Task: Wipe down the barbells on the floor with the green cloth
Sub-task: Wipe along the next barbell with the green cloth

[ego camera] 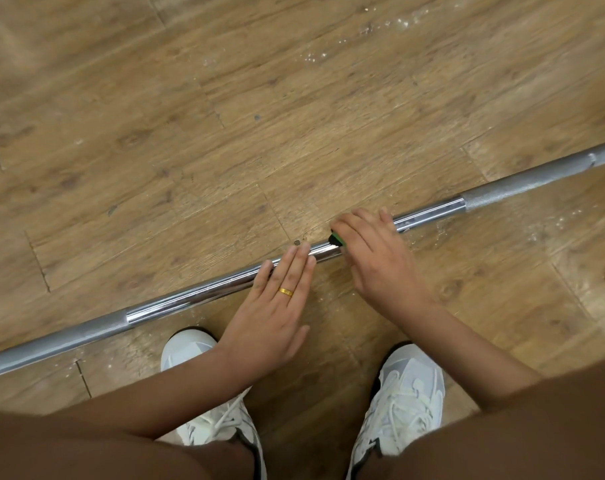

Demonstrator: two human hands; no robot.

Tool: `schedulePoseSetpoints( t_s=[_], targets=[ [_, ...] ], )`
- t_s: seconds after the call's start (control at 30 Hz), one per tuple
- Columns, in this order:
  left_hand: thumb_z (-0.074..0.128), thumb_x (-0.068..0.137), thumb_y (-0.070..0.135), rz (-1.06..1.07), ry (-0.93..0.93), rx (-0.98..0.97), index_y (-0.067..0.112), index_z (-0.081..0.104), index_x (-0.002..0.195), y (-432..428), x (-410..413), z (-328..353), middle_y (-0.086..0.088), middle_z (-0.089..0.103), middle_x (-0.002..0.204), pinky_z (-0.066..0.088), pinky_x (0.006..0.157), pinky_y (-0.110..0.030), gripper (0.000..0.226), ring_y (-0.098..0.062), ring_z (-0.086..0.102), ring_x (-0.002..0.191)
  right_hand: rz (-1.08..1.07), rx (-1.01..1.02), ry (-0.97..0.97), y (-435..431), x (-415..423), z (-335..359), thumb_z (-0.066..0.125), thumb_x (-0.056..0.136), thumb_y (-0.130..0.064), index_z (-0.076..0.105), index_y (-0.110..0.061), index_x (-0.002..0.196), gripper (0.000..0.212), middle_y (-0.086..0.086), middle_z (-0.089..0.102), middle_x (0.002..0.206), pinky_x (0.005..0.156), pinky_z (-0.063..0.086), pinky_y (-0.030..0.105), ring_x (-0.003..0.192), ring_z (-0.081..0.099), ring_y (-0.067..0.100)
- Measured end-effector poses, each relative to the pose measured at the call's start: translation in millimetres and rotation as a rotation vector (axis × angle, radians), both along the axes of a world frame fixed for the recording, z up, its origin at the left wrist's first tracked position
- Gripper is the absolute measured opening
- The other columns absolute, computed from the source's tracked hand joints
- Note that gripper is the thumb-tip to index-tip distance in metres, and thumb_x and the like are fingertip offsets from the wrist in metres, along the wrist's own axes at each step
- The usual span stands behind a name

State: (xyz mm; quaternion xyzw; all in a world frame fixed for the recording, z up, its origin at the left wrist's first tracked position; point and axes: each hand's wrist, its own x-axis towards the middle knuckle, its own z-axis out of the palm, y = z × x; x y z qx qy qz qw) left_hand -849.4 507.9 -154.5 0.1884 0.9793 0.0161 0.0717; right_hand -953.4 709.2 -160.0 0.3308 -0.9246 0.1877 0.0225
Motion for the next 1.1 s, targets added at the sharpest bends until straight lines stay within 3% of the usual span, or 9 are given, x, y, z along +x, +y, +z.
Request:
schedulePoseSetpoints(
  t_s=[0.13,0.3,0.47,0.67,0.87,1.1],
  targets=[
    [0.059,0.091,0.050,0.040,-0.002,-0.002,-0.001,0.007,0.159,-2.0,-11.4,-0.2,-0.019,-0.004,0.168,0.011,0.124,-0.051,0.099,-0.031,-0.003,0.156,-0.166,-0.050,-0.010,1.6,-9.4,4.8,0.054,0.092,0.002,0.055,-0.004,0.133,0.041,0.011,0.057,0.134,0.124,0.013,0.045,0.135,0.045,0.031],
    [0.056,0.091,0.050,0.103,-0.006,0.006,-0.001,0.007,0.159,-2.0,-25.8,0.1,-0.019,-0.002,0.168,0.012,0.125,-0.054,0.099,-0.031,-0.002,0.156,-0.016,-0.007,0.025,-14.8,-22.7,4.0,0.056,0.092,-0.001,0.057,-0.004,0.133,0.041,0.011,0.060,0.131,0.121,0.020,0.047,0.131,0.049,0.031],
    [0.059,0.089,0.049,0.155,-0.006,0.015,-0.002,0.008,0.159,-2.7,-40.6,0.9,-0.019,0.001,0.168,0.012,0.124,-0.056,0.100,-0.032,0.000,0.156,-0.164,-0.041,0.017,-12.4,-40.6,8.1,0.055,0.092,0.001,0.058,-0.002,0.130,0.037,0.013,0.060,0.128,0.121,0.022,0.050,0.127,0.050,0.033],
    [0.062,0.086,0.046,0.179,-0.017,0.007,-0.002,0.010,0.159,-8.4,-57.1,1.0,-0.019,0.003,0.168,0.012,0.124,-0.057,0.102,-0.032,0.003,0.156,0.032,0.025,0.037,-42.7,-58.4,7.3,0.059,0.090,-0.002,0.062,-0.002,0.125,0.035,0.013,0.065,0.119,0.121,0.021,0.043,0.113,0.060,0.030],
    [0.061,0.086,0.049,0.162,-0.032,0.057,0.001,0.004,0.160,-21.7,-74.6,2.5,-0.016,-0.001,0.169,0.006,0.125,-0.051,0.105,-0.029,0.000,0.156,-0.175,-0.005,0.048,-36.9,-70.3,7.4,0.056,0.094,-0.003,0.060,-0.005,0.128,0.034,0.010,0.064,0.120,0.123,0.017,0.041,0.117,0.056,0.030],
    [0.057,0.089,0.048,0.155,-0.089,0.090,0.006,-0.003,0.161,-36.8,-96.5,7.4,-0.010,-0.009,0.169,-0.003,0.126,-0.045,0.103,-0.024,-0.007,0.156,0.004,0.059,0.011,-46.7,-94.5,10.6,0.053,0.094,-0.004,0.060,-0.004,0.130,0.037,0.013,0.063,0.126,0.122,0.012,0.041,0.120,0.056,0.031]
  ],
)
